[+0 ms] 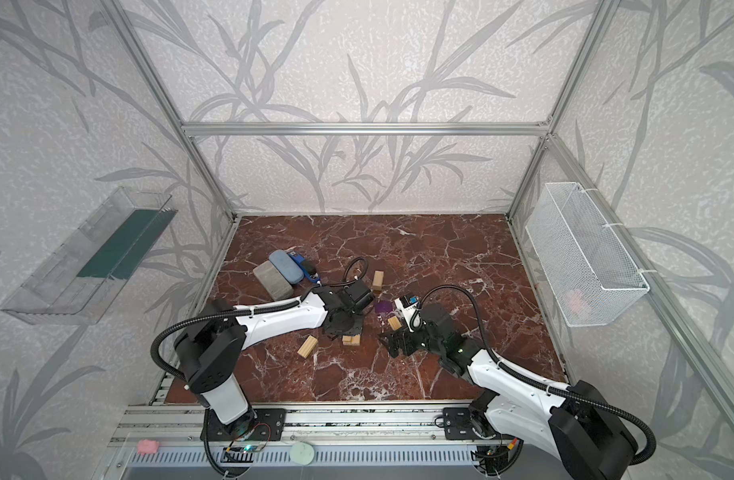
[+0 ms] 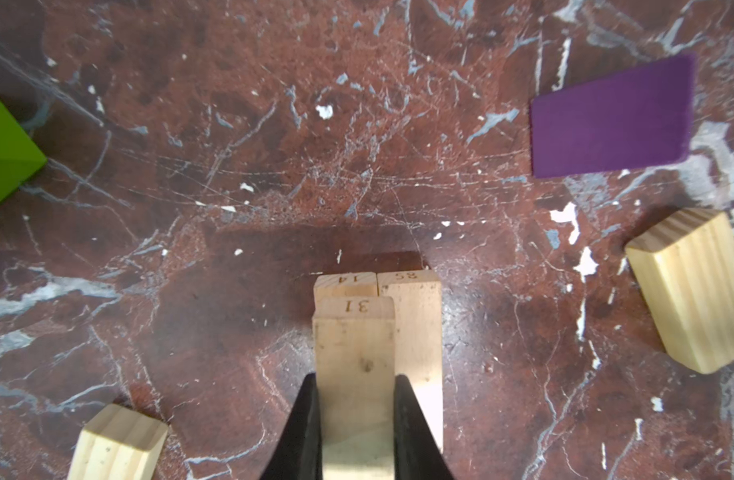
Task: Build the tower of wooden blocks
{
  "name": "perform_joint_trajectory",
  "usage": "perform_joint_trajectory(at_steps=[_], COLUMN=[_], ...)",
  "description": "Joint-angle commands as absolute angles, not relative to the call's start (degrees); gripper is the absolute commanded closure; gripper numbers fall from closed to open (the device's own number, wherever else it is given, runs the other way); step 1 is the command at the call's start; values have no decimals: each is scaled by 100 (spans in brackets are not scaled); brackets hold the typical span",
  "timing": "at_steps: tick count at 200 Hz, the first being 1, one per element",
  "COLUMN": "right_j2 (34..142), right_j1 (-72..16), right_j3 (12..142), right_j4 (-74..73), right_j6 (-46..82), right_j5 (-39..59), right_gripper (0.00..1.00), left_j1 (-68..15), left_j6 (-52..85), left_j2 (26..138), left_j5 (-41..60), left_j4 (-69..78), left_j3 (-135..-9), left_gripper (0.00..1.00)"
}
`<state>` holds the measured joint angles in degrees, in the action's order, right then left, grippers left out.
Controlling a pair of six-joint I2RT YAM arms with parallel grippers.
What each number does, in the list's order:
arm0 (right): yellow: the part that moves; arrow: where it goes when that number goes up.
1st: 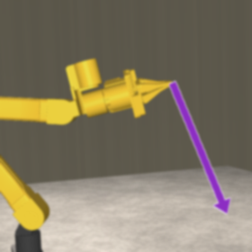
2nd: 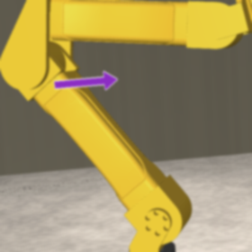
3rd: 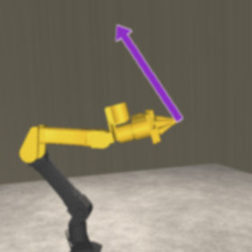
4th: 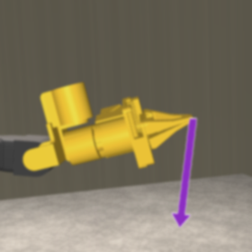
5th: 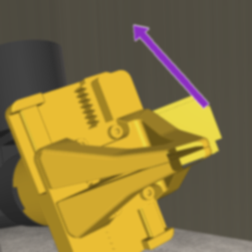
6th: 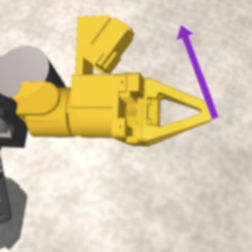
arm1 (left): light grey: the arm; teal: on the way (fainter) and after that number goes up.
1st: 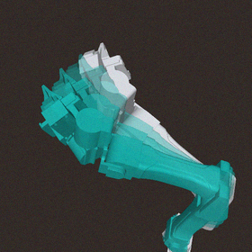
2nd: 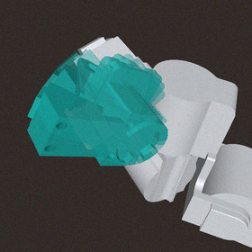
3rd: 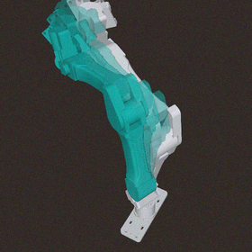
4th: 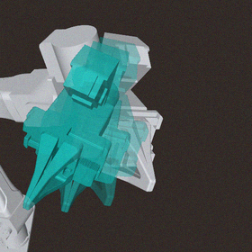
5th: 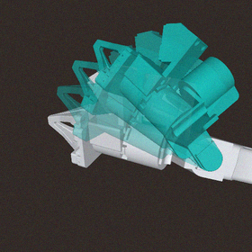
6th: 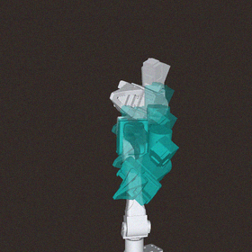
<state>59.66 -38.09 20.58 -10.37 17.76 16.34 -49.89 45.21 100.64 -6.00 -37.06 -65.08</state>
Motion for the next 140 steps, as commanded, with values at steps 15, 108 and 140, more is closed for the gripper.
perform_joint_trajectory(at_steps=[15,108,140], right_j2=[5915,5911,5906], right_j1=[-3796,-3792,-3793], right_j3=[2127,2127,2127], right_j4=[-1138,-1143,-1143], right_j6=[1749,1745,1749], right_j5=[1587,1595,1595], right_gripper=[1,1,1], left_j1=[-5020,-5027,-5027], left_j6=[4622,4605,4614], left_j2=[10160,10222,10208], left_j5=[-739,-799,-774], left_j4=[-3744,-3764,-3738], left_j3=[-6513,-6521,-6513], left_gripper=[81,81,80])
